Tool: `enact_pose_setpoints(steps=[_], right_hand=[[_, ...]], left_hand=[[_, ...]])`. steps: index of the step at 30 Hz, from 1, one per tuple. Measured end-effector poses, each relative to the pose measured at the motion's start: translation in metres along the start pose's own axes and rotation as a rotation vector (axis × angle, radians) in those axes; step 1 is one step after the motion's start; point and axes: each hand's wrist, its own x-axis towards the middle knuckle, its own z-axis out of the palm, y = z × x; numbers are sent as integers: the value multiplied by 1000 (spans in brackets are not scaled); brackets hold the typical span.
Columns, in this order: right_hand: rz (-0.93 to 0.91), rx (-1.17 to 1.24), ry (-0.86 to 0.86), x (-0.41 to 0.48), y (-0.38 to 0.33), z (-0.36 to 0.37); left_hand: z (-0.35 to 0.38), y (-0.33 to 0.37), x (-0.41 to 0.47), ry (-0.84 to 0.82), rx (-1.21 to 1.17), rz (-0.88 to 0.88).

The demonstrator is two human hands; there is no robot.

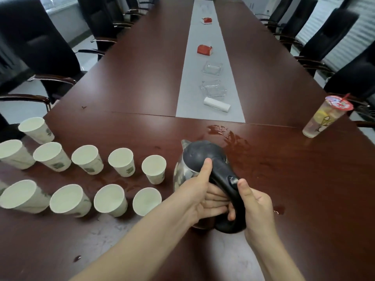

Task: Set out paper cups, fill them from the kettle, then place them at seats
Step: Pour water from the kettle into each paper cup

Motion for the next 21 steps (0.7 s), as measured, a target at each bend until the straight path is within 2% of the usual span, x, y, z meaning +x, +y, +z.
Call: enact_pose_setpoints(steps=[6, 11, 15, 21], right_hand=[[28, 32, 143, -61, -4, 30], [58, 37, 235, -103, 4, 45], [74, 28, 325, -122, 15, 50], [93, 47, 372, -132, 32, 48]], left_hand=[[-30, -23, -41, -80, 31, -45], [-43, -52, -60, -78, 38, 10], [-51, -66, -62, -97, 79, -5], [-54, -84, -56, -66, 99, -23]])
